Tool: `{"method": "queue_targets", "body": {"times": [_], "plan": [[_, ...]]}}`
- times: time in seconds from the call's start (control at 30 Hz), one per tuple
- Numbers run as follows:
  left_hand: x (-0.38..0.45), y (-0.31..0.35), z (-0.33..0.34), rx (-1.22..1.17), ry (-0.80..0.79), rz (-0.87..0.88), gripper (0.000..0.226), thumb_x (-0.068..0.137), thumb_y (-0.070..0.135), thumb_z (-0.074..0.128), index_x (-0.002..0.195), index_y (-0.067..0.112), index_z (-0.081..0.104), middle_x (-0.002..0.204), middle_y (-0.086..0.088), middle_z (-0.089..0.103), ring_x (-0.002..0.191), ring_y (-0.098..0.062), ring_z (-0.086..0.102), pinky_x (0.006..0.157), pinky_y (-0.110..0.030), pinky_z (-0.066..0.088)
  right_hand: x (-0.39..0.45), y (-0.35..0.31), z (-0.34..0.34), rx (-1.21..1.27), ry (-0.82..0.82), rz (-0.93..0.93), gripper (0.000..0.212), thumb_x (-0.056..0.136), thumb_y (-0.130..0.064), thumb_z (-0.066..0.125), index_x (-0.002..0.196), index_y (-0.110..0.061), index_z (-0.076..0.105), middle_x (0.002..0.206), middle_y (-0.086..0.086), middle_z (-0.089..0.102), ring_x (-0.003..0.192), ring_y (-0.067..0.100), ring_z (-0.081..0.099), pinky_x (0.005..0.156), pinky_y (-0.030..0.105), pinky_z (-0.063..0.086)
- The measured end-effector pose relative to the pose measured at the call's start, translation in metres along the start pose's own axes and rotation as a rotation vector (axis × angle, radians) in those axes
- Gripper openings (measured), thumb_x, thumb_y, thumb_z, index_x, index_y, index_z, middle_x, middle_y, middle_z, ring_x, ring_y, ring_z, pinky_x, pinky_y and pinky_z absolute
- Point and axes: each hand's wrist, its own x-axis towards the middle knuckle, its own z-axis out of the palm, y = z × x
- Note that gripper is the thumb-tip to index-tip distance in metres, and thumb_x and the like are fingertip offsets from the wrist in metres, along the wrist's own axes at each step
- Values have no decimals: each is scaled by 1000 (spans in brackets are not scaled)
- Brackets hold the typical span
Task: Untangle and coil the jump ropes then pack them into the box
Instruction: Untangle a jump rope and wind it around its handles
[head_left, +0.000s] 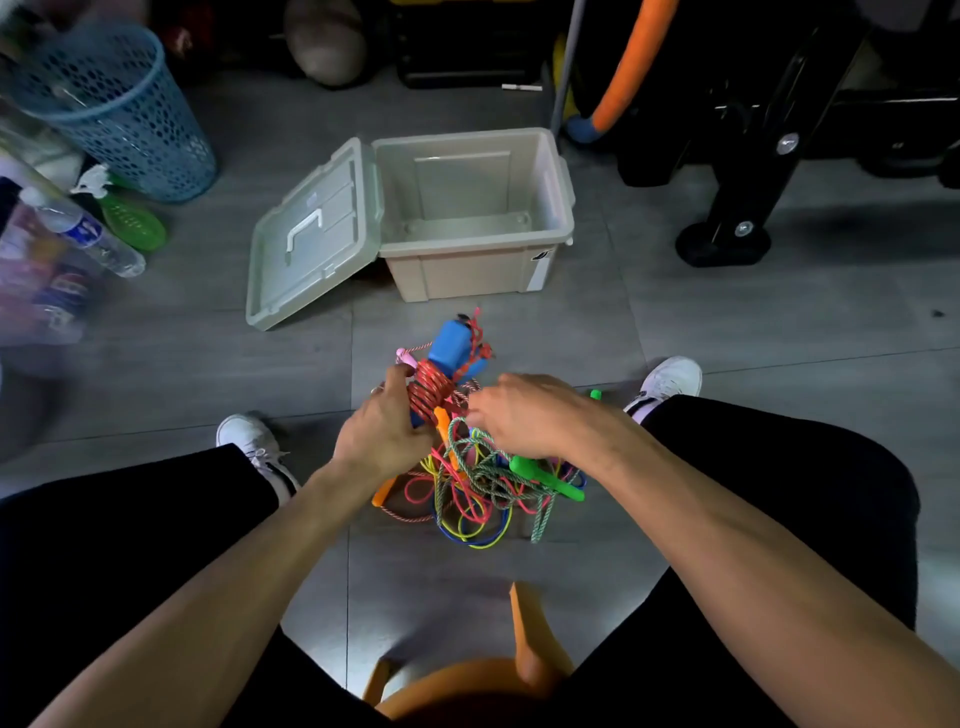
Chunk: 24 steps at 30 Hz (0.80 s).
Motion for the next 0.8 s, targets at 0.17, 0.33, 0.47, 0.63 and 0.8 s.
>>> {"method": "queue_targets", "body": {"times": [0.17, 0.33, 0.47, 0.63, 0.8], "plan": [[-5, 9, 13, 604, 38, 16, 66, 80, 41, 68, 129, 10, 34, 113, -11, 55, 107, -30, 55, 77, -42, 50, -9, -1, -19, -31, 84, 15, 20, 102, -31, 47, 92, -15, 56, 71, -4, 45, 61, 17, 43, 59, 32, 35], [-9, 16, 21, 855, 189, 178, 65, 84, 29, 62, 137, 4, 33, 120, -14, 55, 107, -30, 54, 76, -39, 47, -9, 6, -27, 65, 200, 24, 28, 101, -35, 45, 96, -15, 64, 94, 7, 64, 84, 28, 58, 67, 34, 41], [-20, 29, 28, 722, 167, 304, 87, 76, 45, 60, 144, 3, 26, 125, -14, 47, 109, -32, 47, 83, -42, 42, -1, 14, -21, 186, 337, 13, 29, 97, -38, 54, 92, -13, 68, 88, -3, 50, 90, 22, 55, 68, 32, 38], [-24, 39, 15, 395, 122, 397, 78, 76, 39, 65, 140, 8, 34, 121, -13, 47, 108, -32, 48, 85, -42, 45, 6, 32, -16, 396, 413, 88, 23, 88, -39, 66, 87, -17, 70, 86, 2, 67, 81, 22, 61, 74, 40, 51], [-21, 39, -10, 190, 103, 218, 60, 62, 38, 81, 112, 16, 54, 87, 1, 49, 84, -29, 60, 67, -32, 49, 7, 28, -16, 469, 419, 81, 24, 86, -42, 66, 85, -19, 70, 74, 3, 69, 70, 22, 63, 66, 42, 51]]}}
